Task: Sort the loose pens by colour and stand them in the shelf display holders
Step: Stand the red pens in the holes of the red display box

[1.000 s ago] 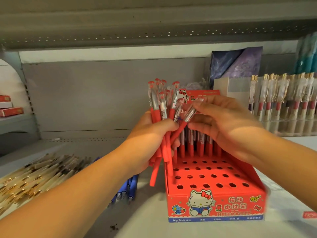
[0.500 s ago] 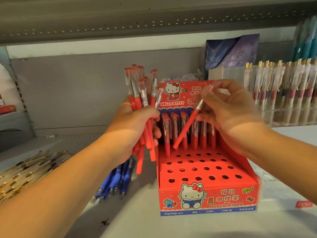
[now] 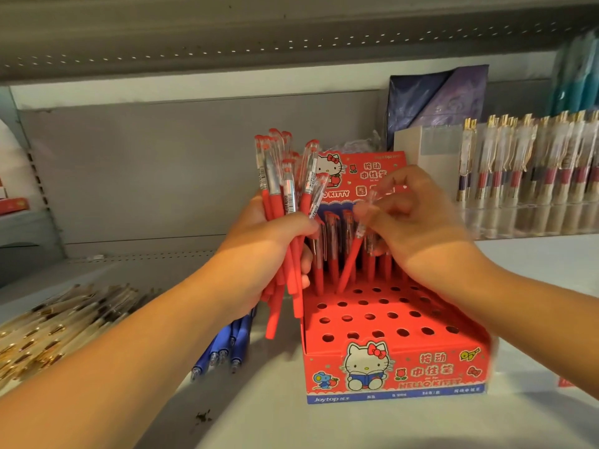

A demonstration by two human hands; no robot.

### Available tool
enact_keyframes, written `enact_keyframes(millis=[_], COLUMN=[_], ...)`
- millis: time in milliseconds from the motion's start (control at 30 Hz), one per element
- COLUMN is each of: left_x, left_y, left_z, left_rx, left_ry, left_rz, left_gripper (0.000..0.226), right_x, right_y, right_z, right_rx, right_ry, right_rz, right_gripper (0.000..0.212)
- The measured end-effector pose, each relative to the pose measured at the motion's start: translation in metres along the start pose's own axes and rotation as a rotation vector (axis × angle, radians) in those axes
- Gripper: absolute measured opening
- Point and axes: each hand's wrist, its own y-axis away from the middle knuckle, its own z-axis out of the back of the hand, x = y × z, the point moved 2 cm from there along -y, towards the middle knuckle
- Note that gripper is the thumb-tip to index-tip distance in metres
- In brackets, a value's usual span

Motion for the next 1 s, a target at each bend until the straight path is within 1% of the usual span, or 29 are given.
enact_keyframes(millis=[100, 133, 233, 333, 400, 467, 600, 667, 733, 767, 800, 833, 900, 933, 1000], left_x=[-0.001, -0.001, -0.002, -0.003, -0.002, -0.002, -0.002, -0.002, -0.003, -0.003, -0.003, -0.003, -0.004, -0.005, -0.005], left_y=[0.001, 0.001, 0.001, 0.003, 0.005, 0.007, 0.009, 0.009, 0.009, 0.009, 0.010, 0.010, 0.012, 0.013, 0.014], left_z=[-0.001, -0.001, -0.002, -0.003, -0.004, -0.005, -0.005, -0.005, -0.005, -0.006, -0.007, -0.008, -0.011, -0.013, -0.014], left_rx=[0.000, 0.000, 0.011, 0.014, 0.026, 0.039, 0.059, 0.060, 0.054, 0.059, 0.070, 0.089, 0.144, 0.166, 0.178], left_ry=[0.024, 0.034, 0.036, 0.045, 0.055, 0.062, 0.085, 0.117, 0.151, 0.160, 0.166, 0.168, 0.153, 0.131, 0.079], left_rz=[-0.008, -0.012, -0.010, 0.000, 0.007, 0.010, 0.011, 0.005, -0.009, -0.012, -0.010, -0.009, -0.014, -0.016, -0.012], left_gripper=[0.032, 0.030, 0.029, 0.033, 0.033, 0.029, 0.013, 0.012, 0.014, 0.015, 0.015, 0.016, 0.017, 0.017, 0.018], right_x=[0.003, 0.004, 0.009, 0.010, 0.008, 0.005, -0.004, -0.003, 0.006, 0.011, 0.015, 0.018, 0.022, 0.023, 0.023], right_y=[0.003, 0.004, 0.005, 0.009, 0.007, 0.005, 0.009, 0.010, 0.009, 0.008, 0.007, 0.006, 0.007, 0.008, 0.010], right_z=[-0.005, -0.006, -0.007, -0.008, -0.008, -0.007, -0.010, -0.010, -0.007, -0.006, -0.005, -0.004, -0.004, -0.004, -0.003], right_rx=[0.073, 0.096, 0.156, 0.194, 0.217, 0.272, 0.416, 0.401, 0.317, 0.255, 0.203, 0.181, 0.205, 0.223, 0.246], right_ry=[0.122, 0.165, 0.367, 0.443, 0.450, 0.416, 0.462, 0.481, 0.534, 0.512, 0.413, 0.244, -0.084, -0.158, -0.218], right_rz=[0.130, 0.155, 0.284, 0.394, 0.374, 0.308, 0.230, 0.222, 0.276, 0.277, 0.221, 0.119, -0.095, -0.146, -0.198], right_gripper=[0.045, 0.047, 0.035, 0.029, 0.029, 0.032, 0.037, 0.033, 0.023, 0.019, 0.016, 0.015, 0.016, 0.017, 0.019])
